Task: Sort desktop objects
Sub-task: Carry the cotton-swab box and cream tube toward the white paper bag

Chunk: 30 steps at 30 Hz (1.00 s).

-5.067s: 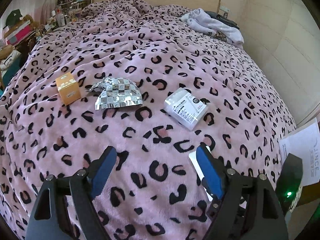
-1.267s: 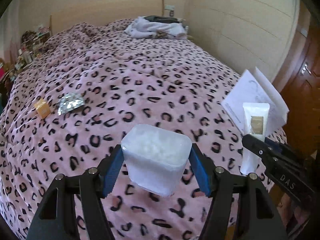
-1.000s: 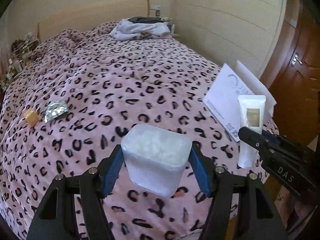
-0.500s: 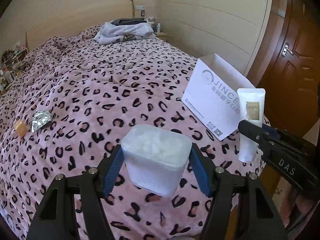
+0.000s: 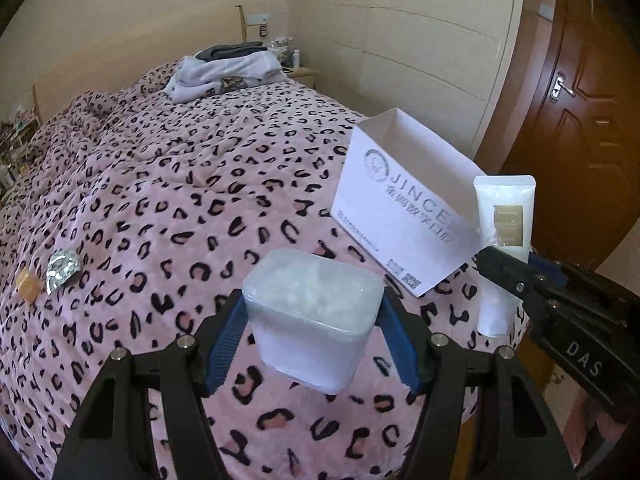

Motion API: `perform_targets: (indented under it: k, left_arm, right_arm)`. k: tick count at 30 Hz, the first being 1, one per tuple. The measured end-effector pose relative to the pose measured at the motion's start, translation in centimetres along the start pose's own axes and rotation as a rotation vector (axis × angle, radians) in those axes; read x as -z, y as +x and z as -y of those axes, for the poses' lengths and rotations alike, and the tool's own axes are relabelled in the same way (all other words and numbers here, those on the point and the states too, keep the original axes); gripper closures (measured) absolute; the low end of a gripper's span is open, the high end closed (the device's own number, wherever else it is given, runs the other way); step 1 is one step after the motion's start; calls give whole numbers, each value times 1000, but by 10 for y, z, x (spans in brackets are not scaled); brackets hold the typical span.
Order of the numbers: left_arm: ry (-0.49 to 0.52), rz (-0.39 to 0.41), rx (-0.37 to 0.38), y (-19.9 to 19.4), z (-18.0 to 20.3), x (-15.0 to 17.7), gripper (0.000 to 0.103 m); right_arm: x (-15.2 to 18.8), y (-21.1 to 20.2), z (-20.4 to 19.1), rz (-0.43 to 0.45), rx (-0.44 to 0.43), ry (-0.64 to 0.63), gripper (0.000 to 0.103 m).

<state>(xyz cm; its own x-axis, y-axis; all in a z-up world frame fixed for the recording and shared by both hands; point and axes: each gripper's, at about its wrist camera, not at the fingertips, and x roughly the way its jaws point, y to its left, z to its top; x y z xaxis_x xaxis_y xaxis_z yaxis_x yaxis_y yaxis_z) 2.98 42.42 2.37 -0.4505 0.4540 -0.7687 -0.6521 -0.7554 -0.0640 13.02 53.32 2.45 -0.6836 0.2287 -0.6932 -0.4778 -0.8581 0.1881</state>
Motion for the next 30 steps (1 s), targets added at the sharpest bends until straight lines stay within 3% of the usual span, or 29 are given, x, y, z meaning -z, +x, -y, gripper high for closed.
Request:
perform_targets:
  k: [16, 30]
  left_arm:
    - [31, 28, 68, 6, 31, -36, 36]
    - [26, 14, 200, 47, 59, -125, 36]
  right_arm:
    - [-21, -7, 26, 36, 10, 21, 76]
    - [-72, 12, 62, 47, 24, 57, 76]
